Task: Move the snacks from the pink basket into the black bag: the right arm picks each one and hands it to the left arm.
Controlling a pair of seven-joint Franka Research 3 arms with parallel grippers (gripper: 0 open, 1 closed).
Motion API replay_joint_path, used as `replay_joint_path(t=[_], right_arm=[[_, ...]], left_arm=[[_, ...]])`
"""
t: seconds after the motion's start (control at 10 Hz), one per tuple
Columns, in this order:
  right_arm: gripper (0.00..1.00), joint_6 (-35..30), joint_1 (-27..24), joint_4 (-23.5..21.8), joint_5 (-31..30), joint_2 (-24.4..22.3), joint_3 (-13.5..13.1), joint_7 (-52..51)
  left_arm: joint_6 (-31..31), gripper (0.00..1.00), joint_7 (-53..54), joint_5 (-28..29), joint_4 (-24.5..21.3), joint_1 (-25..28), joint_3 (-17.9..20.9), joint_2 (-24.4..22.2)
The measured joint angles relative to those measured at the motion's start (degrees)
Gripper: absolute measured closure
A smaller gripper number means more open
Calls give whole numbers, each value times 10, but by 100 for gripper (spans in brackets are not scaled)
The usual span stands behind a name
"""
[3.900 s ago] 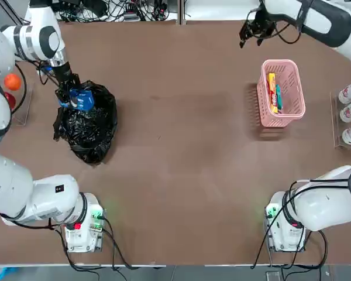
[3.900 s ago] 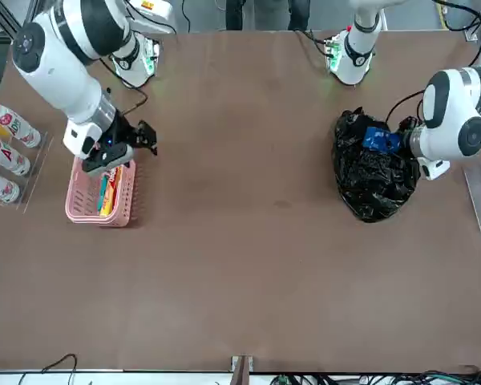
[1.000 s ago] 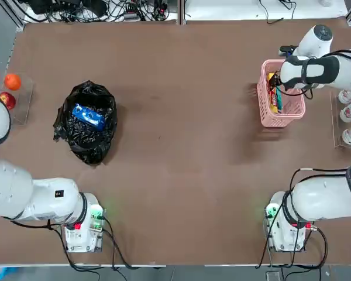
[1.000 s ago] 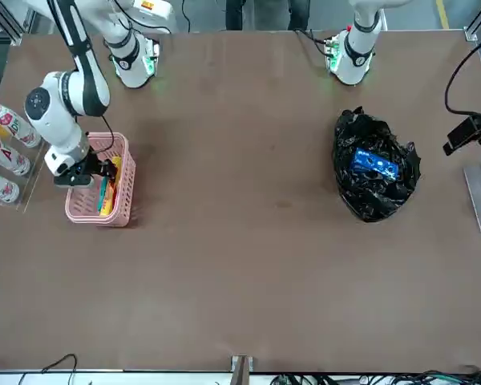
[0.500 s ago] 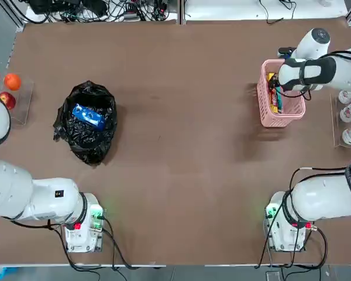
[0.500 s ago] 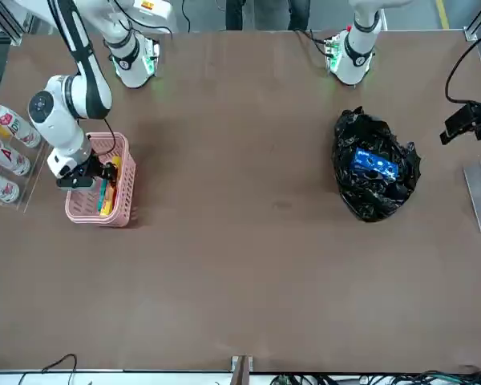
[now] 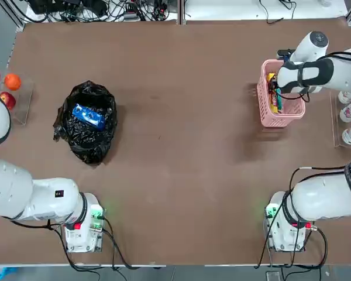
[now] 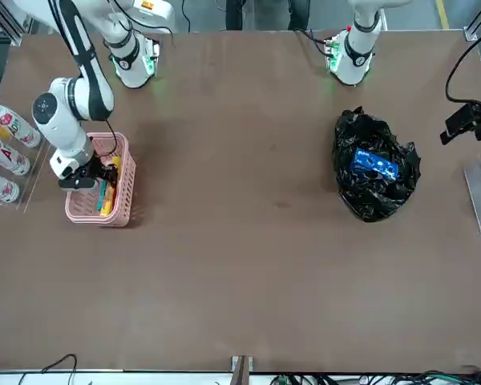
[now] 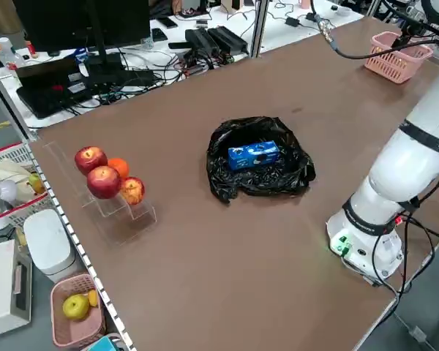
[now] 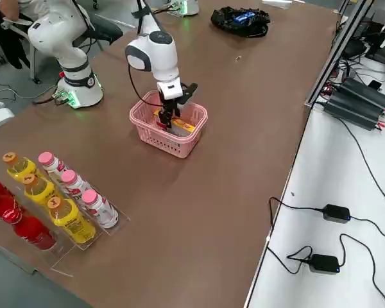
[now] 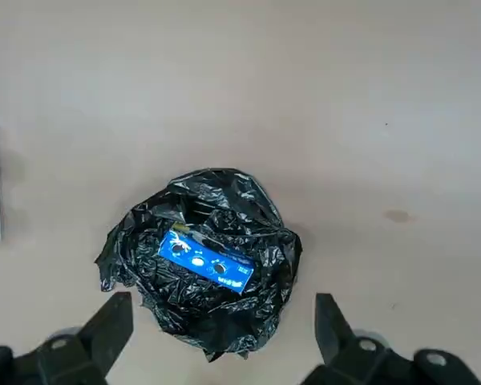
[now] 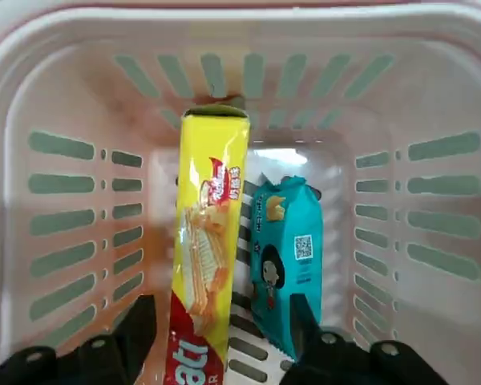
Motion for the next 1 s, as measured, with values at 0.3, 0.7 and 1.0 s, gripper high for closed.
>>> replay_joint_path(t=[0.3, 0.7, 1.0], right_arm=[[24, 8, 0, -1, 0, 5, 0, 0], [26, 36, 0, -4, 0, 25, 0, 0], [28, 49, 0, -4, 0, 35, 0, 0]], left_arm=[[0, 0, 1, 0, 8, -7, -1, 9], [-8, 0, 3, 0, 21, -3, 1, 20], [-10, 0, 10, 0, 21, -5, 1, 27]])
